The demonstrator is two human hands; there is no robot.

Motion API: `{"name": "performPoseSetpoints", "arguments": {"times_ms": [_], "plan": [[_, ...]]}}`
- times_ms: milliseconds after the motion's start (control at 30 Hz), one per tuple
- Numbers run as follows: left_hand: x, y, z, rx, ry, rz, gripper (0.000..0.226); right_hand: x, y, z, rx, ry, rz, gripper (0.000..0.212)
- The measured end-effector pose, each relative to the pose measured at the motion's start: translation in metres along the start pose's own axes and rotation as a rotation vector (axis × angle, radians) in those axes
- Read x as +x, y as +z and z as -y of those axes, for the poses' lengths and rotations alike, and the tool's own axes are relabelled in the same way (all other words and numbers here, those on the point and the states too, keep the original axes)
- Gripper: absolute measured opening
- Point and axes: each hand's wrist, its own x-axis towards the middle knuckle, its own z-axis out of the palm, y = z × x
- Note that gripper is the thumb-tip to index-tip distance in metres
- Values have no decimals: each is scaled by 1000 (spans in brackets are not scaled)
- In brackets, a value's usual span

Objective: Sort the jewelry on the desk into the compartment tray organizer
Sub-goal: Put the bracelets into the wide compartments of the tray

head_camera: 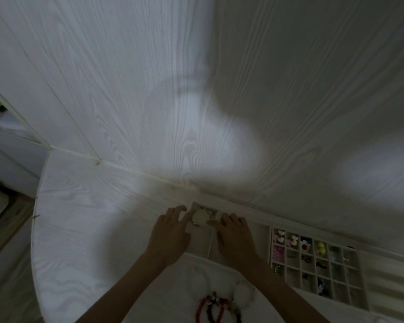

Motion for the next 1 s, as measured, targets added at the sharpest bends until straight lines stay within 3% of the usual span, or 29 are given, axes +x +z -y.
{"name": "performPoseSetpoints", "arguments": {"times_ms": [133, 267, 367, 500, 600, 700, 833, 1000], "plan": [[-8, 11, -2, -151, -214, 53, 63, -24, -15, -3, 44, 17, -56, 44], [-18, 8, -14, -676, -447, 53, 55, -65, -28, -12, 162, 92, -84, 40], [-32, 5, -24, -793, -543, 100, 53, -102, -31, -19, 254, 126, -81, 35], [-63, 8, -32, -670, -514, -1, 52, -142, -28, -22, 344, 118, 29, 29], [-86, 12, -40, -561, -424, -74, 38, -159, -17, -23, 337, 125, 145, 30], [-110, 22, -58, -514, -332, 67, 31, -176, -6, -22, 245, 109, 238, 39], [-131, 35, -74, -360, -151, 201, 45, -188, 0, -18, 198, 107, 269, 40], [-149, 42, -78, -162, -159, 230, 59, -194, 0, -15, 117, 98, 328, 36]]}}
